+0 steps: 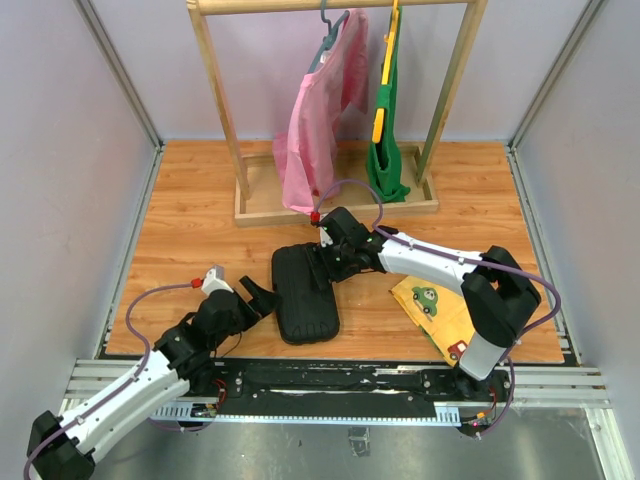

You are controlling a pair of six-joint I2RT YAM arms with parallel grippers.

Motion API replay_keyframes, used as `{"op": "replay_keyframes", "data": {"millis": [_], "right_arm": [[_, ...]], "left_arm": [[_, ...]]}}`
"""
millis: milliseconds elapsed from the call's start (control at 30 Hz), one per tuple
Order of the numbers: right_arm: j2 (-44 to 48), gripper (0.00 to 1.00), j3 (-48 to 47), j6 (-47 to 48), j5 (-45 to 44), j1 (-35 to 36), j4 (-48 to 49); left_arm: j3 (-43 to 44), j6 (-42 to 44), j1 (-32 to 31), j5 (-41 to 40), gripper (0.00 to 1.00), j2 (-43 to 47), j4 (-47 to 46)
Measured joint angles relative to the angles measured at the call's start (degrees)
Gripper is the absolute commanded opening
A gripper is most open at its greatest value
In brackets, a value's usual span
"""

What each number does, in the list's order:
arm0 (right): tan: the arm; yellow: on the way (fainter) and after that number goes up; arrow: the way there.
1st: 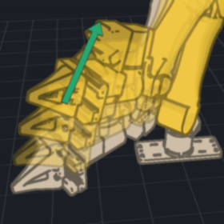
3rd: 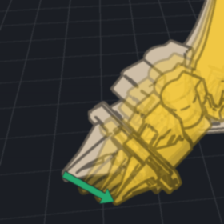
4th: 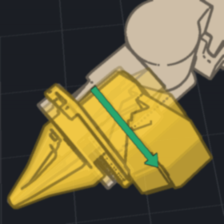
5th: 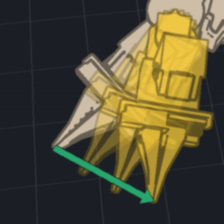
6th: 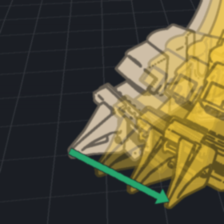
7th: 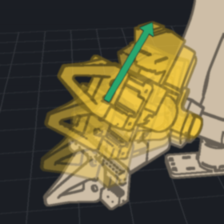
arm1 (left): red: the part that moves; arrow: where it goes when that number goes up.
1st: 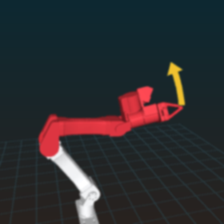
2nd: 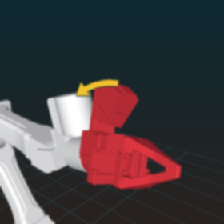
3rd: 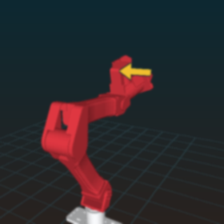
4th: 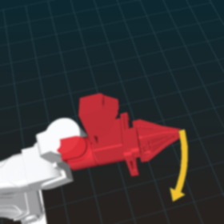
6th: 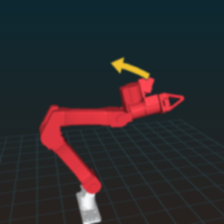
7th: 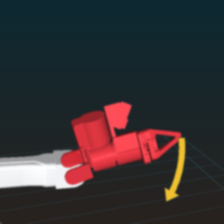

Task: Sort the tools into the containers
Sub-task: Close the storage box at the center of the board.

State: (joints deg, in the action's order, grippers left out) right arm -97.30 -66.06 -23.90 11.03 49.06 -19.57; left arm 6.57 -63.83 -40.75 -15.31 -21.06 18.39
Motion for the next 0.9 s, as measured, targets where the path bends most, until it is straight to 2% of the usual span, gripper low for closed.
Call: {"op": "replay_keyframes", "data": {"millis": [633,767,900], "right_arm": [[-0.11,0.72,0.00,0.00,0.72,-0.02,-0.02],[-0.11,0.72,0.00,0.00,0.72,-0.02,0.00],[-0.11,0.72,0.00,-0.02,0.74,-0.02,0.02]], "left_arm": [[1.14,-1.09,0.02,1.07,0.99,-11.67,-7.69],[0.90,-0.90,0.02,1.07,0.99,-10.97,-8.00],[-1.09,-0.63,0.02,1.42,0.99,-5.57,-8.02]]}}
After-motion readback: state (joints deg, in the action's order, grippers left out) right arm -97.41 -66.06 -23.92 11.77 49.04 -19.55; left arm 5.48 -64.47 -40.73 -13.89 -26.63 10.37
